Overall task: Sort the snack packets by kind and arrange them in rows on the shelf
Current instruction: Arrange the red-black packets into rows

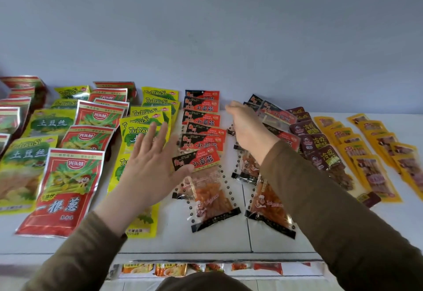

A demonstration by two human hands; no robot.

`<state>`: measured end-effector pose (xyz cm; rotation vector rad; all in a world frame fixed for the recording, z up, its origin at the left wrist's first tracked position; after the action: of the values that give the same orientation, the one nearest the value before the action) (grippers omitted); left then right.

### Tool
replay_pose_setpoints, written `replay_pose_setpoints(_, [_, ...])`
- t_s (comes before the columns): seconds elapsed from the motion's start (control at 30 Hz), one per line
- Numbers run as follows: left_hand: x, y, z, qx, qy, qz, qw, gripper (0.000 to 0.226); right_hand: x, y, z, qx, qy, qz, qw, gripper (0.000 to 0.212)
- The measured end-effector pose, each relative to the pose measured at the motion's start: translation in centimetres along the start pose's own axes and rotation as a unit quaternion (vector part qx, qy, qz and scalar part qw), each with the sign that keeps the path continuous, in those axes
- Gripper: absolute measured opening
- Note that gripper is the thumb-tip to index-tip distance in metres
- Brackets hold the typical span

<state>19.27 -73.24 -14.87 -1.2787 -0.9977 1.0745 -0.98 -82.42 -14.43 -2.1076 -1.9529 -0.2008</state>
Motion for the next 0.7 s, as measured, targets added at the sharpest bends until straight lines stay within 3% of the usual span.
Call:
replay_pose_setpoints(0.13, [0.5, 0.9, -0.2, -0.022, -0.002, -0.04, 0.999, 0.114, 3.5, 0.3, 2.3, -0.059, 0.026, -0.006, 0.998, 0.049])
replay_pose_setpoints(0.23, [0.4, 2.3, 0.8, -0.015, -0.001, -0.049, 0.999, 0.106, 4.5, 1.8, 3.6, -0.059, 0.044, -0.031, 0.997, 0.058])
replay_pose_setpoints(0.33, [-0.1, 2.9, 1.1, 0.0, -0.012, -0.053, 0.999, 0.097, 4.8, 2.5, 3.5, -0.071, 0.043, -0.042, 0.996, 0.05])
replay_pose_setpoints(0.5, [0.2, 2.6, -0.2, 0.018, -0.031, -0.034, 0.999, 0.095, 5.2, 2.3, 3.0, -0.058, 0.002, -0.059, 0.997, 0.06])
replay_pose_setpoints(0.7, [3.6, 1.2, -0.2, 0.017, -0.026, 0.001, 1.0, 0.11, 8.2, 1.6, 5.0, -0.033, 0.022, -0.081, 0.996, 0.06])
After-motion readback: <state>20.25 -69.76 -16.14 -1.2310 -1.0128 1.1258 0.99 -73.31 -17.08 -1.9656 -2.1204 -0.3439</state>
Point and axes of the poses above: each hand's wrist, its own x-axis away from the middle knuckle, its own y-axis out of the palm, z = x × y, the point moved 10 cm from there along -x, towards the middle knuckle, and after that the axes turned 1 degree about x, right-handed, at the moved point
